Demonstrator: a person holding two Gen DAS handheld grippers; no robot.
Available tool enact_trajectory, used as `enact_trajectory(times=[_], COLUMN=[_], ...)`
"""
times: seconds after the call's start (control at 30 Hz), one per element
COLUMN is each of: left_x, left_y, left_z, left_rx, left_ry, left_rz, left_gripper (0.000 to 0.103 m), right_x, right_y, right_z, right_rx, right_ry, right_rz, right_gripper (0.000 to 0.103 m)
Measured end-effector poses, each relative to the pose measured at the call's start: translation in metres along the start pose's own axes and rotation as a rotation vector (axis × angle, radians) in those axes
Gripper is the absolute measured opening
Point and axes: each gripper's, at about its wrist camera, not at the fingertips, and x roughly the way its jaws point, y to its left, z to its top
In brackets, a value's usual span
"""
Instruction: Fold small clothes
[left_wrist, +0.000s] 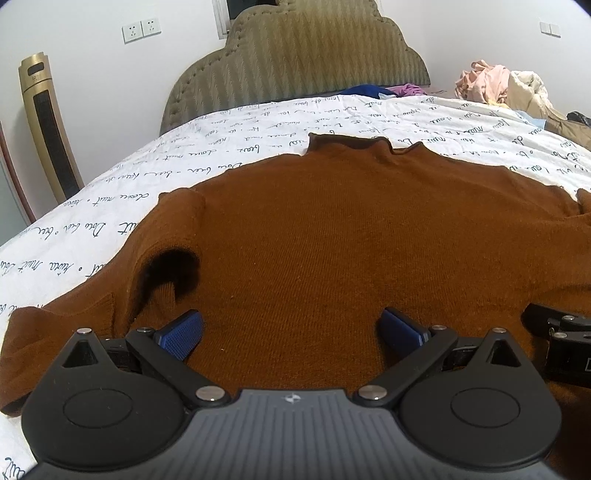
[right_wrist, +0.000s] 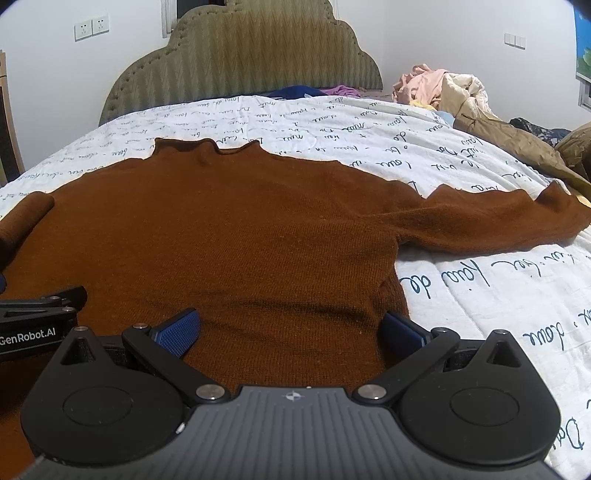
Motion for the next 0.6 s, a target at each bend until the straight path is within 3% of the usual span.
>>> enact_trajectory(times=[0.6], left_x=[-0.0018], left_y=[-0.003], left_z=[-0.001], left_rx=[0.011], left_ry=[-0.008], left_rz=[0.012], left_gripper=[0.103], right_x=[0.0006], right_y=[0.0005], right_z=[-0.0008], right_rx=[-0.001], right_ry=[-0.003], right_rz=[-0.002], right_gripper=[0.103])
